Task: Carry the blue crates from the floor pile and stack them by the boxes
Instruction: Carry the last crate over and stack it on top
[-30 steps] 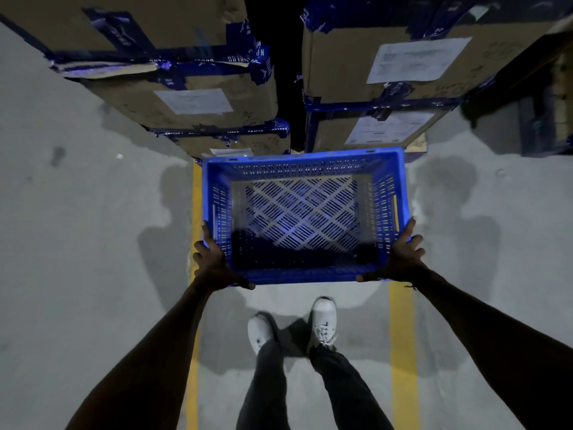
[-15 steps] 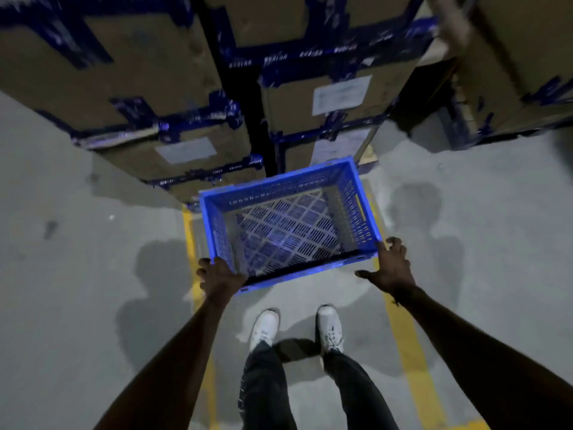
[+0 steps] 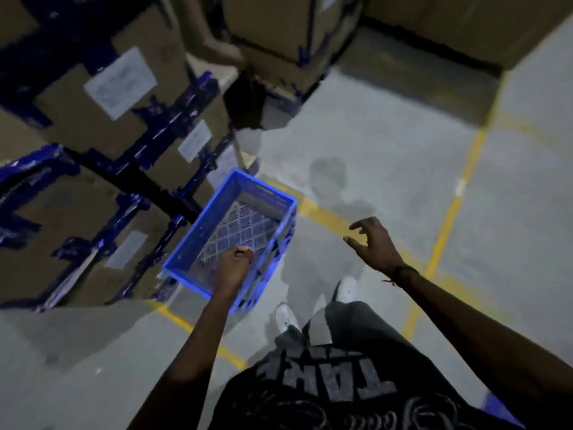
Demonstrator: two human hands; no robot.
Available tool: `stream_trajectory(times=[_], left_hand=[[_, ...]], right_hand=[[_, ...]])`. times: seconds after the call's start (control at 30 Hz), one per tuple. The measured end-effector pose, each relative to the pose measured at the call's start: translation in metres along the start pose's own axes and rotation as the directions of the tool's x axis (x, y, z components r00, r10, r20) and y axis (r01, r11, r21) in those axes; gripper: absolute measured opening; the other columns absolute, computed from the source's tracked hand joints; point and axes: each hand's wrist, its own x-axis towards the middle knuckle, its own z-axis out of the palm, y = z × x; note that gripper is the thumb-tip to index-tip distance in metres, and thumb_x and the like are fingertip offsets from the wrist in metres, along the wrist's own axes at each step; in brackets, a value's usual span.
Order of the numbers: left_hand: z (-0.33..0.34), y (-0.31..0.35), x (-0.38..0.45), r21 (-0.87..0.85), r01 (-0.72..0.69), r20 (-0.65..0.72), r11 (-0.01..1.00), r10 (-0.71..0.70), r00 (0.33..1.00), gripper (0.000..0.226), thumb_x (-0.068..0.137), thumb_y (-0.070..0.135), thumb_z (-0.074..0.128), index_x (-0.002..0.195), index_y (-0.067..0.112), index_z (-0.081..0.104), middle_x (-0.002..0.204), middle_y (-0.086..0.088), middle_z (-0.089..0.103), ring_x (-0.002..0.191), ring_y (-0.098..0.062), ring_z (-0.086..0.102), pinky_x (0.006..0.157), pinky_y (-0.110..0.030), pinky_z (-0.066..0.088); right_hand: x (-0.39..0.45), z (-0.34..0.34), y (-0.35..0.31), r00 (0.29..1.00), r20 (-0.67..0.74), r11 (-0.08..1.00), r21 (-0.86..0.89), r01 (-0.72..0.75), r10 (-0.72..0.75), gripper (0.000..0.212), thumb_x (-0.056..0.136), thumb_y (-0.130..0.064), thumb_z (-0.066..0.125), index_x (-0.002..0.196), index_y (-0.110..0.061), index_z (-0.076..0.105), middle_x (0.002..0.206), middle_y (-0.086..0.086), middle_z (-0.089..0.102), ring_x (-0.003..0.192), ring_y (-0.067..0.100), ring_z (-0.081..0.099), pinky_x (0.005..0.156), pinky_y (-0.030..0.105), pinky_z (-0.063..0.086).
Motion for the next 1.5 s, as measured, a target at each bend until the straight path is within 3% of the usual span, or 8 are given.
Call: stream_trajectory(times=[0.17,0.27,0.43,0.57,0.8,1.03,1.2,1.5], left_hand=[[0.056,0.033,-0.032,0.013,-0.167,0.233,0.986,0.159,0.959,0.017,0.088,0.011,0.070,0.075,0.021,0.070,0.061,0.008,0.066,0.056,-0.005,0.059,0.062,-0.030,0.048],[0.095,0.049,-0.060,0.064,-0.243,0.406,0.968,0.197,0.892,0.022,0.095,0.003,0.062,0.082,0.018,0.070,0.069,-0.001,0.066,0.063,-0.011,0.059,0.060,-0.027,0.046],[0.166,0.055,-0.115,0.104,-0.332,0.572,0.937,0.217,0.791,0.011,0.096,0.012,0.064,0.090,0.014,0.073,0.087,-0.008,0.073,0.082,-0.022,0.069,0.064,-0.031,0.051],[0.230,0.044,-0.190,0.121,-0.413,0.677,0.903,0.230,0.699,0.009,0.093,0.017,0.067,0.094,0.012,0.075,0.090,-0.007,0.075,0.084,-0.022,0.072,0.065,-0.031,0.052],[0.344,-0.014,-0.361,0.096,-0.498,0.859,0.862,0.181,0.479,0.010,0.094,0.016,0.066,0.098,0.010,0.074,0.099,-0.010,0.074,0.091,-0.024,0.071,0.075,-0.035,0.054],[0.420,-0.065,-0.498,0.081,-0.557,0.953,0.826,0.100,0.286,0.009,0.094,0.016,0.066,0.094,0.012,0.074,0.091,-0.006,0.072,0.086,-0.021,0.069,0.075,-0.035,0.050],[0.464,-0.092,-0.569,0.103,-0.588,0.974,0.802,0.039,0.224,0.010,0.094,0.010,0.063,0.094,0.010,0.072,0.088,-0.005,0.070,0.082,-0.019,0.067,0.072,-0.032,0.048],[0.591,-0.118,-0.633,0.154,-0.594,0.965,0.790,0.008,0.262,0.018,0.093,0.017,0.067,0.103,0.004,0.073,0.094,-0.006,0.072,0.087,-0.021,0.069,0.075,-0.034,0.051]], right_hand=[[-0.127,-0.011,0.043,0.937,-0.226,0.960,0.153,-0.235,0.265,0.028,0.093,-0.038,0.068,0.115,-0.020,0.064,0.113,0.001,0.055,0.094,0.016,0.061,0.079,0.037,0.052],[-0.208,-0.009,0.066,0.820,-0.367,0.893,0.277,-0.355,0.440,0.023,0.093,-0.033,0.071,0.111,-0.021,0.065,0.107,-0.002,0.058,0.091,0.012,0.061,0.077,0.039,0.055],[-0.338,-0.007,0.096,0.593,-0.485,0.763,0.471,-0.442,0.643,0.019,0.094,-0.033,0.069,0.110,-0.024,0.065,0.109,-0.005,0.062,0.094,0.002,0.062,0.073,0.032,0.055],[-0.444,-0.007,0.112,0.371,-0.544,0.658,0.611,-0.441,0.753,0.014,0.093,-0.031,0.071,0.105,-0.027,0.066,0.105,-0.009,0.064,0.091,0.000,0.063,0.068,0.016,0.045],[-0.638,0.001,0.141,0.015,-0.568,0.532,0.762,-0.369,0.823,0.012,0.088,-0.021,0.075,0.099,-0.019,0.070,0.093,-0.009,0.070,0.084,0.002,0.066,0.071,0.015,0.049],[-0.763,0.013,0.147,-0.237,-0.515,0.456,0.851,-0.262,0.824,0.008,0.088,-0.015,0.073,0.095,-0.016,0.070,0.092,-0.003,0.072,0.076,0.005,0.066,0.066,0.011,0.047],[-0.821,0.019,0.164,-0.301,-0.449,0.409,0.893,-0.189,0.841,0.008,0.089,-0.015,0.073,0.095,-0.019,0.069,0.088,-0.004,0.074,0.074,0.009,0.068,0.062,0.013,0.049],[-0.908,-0.053,0.290,-0.304,-0.442,0.396,0.896,-0.202,0.844,0.011,0.087,-0.014,0.074,0.097,-0.018,0.070,0.085,0.001,0.073,0.074,0.013,0.068,0.067,0.016,0.051]])
